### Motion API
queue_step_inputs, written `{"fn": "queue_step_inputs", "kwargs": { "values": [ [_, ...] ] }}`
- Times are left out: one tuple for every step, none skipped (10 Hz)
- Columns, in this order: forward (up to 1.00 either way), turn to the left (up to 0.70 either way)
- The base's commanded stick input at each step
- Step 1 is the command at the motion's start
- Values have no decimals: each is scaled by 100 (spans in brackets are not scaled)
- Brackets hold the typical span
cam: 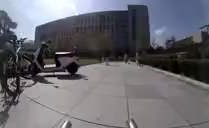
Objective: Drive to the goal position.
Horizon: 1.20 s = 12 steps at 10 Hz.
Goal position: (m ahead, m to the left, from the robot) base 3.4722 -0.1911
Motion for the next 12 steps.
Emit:
{"fn": "queue_step_inputs", "kwargs": {
  "values": [
    [100,-40],
    [100,-40],
    [100,-40],
    [100,-40],
    [100,-40],
    [100,-38],
    [100,-17],
    [100,0],
    [100,0],
    [100,0],
    [100,0],
    [100,0]
  ]
}}
